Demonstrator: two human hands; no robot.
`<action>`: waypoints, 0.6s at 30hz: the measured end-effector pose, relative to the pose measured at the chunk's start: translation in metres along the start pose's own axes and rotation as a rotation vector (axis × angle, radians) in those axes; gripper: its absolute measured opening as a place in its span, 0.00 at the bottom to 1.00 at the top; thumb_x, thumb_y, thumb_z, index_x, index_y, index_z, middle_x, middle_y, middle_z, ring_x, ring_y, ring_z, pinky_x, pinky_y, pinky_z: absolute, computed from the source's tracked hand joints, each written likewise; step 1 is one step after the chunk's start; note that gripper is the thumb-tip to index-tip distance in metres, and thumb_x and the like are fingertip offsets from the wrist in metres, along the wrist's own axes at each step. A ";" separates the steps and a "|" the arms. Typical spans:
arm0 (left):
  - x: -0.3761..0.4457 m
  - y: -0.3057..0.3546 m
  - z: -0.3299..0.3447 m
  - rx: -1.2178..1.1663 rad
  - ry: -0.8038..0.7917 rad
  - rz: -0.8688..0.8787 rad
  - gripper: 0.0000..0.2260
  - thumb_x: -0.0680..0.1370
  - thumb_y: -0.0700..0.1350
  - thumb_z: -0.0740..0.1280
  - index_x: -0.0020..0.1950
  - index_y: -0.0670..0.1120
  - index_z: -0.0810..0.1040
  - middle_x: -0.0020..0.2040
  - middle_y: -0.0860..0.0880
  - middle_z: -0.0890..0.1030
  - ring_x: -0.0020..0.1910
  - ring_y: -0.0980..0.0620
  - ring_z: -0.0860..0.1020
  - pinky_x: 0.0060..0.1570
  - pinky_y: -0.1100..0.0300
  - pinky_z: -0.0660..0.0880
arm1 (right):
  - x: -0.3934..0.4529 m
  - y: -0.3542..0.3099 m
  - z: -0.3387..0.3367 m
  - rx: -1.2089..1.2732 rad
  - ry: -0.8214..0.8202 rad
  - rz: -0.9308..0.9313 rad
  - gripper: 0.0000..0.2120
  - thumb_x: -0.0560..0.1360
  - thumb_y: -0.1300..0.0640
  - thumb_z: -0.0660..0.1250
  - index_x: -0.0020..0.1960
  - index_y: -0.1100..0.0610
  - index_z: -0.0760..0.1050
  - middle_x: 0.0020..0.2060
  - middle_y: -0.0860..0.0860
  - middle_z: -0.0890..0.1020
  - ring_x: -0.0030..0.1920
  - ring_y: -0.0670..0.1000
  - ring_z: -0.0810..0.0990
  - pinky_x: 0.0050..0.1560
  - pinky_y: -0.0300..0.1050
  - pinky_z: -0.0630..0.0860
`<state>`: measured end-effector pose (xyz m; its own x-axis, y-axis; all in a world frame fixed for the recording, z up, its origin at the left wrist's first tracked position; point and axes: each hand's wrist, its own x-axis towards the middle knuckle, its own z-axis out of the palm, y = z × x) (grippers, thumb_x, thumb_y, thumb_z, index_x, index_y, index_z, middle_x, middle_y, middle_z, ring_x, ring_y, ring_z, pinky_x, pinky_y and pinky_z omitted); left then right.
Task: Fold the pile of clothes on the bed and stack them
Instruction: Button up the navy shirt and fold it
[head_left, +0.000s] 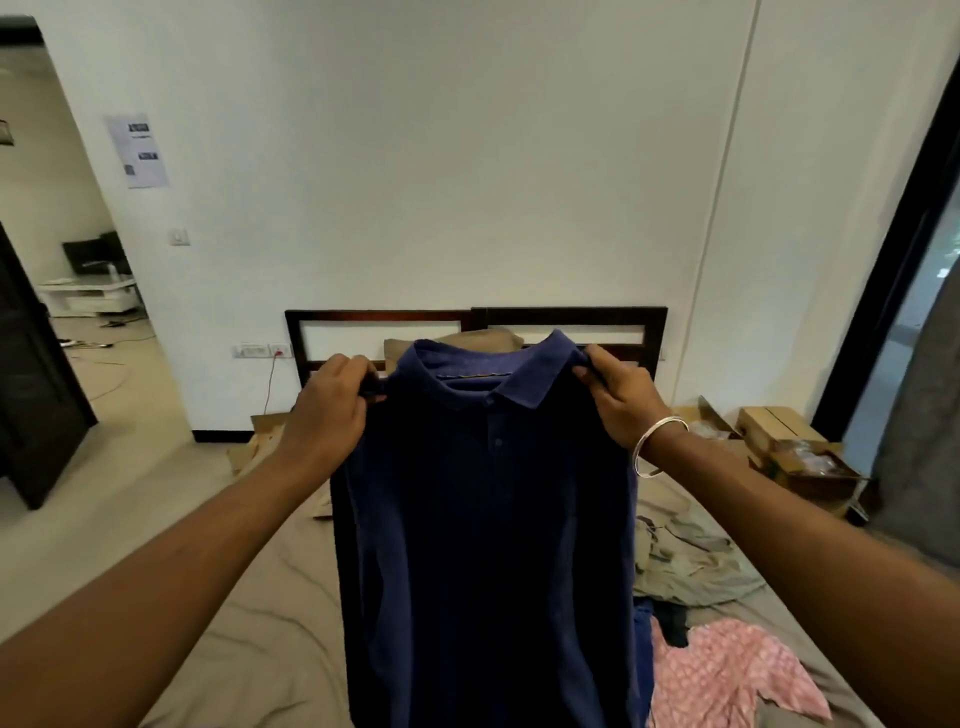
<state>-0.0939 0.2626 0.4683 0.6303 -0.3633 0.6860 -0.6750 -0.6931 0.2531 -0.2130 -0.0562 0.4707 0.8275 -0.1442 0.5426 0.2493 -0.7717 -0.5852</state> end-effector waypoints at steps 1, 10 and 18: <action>-0.004 0.004 0.004 0.044 0.008 0.000 0.10 0.73 0.29 0.64 0.51 0.39 0.77 0.48 0.40 0.77 0.45 0.42 0.75 0.44 0.48 0.75 | -0.003 0.002 0.001 -0.049 -0.019 -0.028 0.04 0.83 0.56 0.58 0.52 0.53 0.72 0.40 0.51 0.78 0.41 0.49 0.78 0.41 0.42 0.75; -0.017 0.023 0.017 -0.196 0.078 -0.166 0.08 0.81 0.36 0.62 0.53 0.42 0.81 0.45 0.46 0.83 0.43 0.50 0.78 0.44 0.62 0.69 | -0.018 0.026 -0.012 0.129 0.094 0.141 0.10 0.83 0.59 0.57 0.54 0.54 0.77 0.42 0.48 0.79 0.43 0.49 0.77 0.43 0.41 0.73; -0.002 -0.011 -0.017 0.006 -0.350 0.096 0.11 0.71 0.39 0.77 0.51 0.46 0.81 0.43 0.52 0.79 0.44 0.50 0.77 0.44 0.64 0.73 | -0.014 0.032 -0.034 0.073 -0.068 0.087 0.06 0.81 0.55 0.60 0.46 0.51 0.73 0.39 0.49 0.76 0.41 0.50 0.75 0.45 0.49 0.72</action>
<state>-0.0939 0.2811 0.4757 0.6580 -0.6172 0.4314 -0.7359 -0.6485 0.1945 -0.2332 -0.0993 0.4651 0.8791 -0.1646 0.4474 0.2091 -0.7103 -0.6721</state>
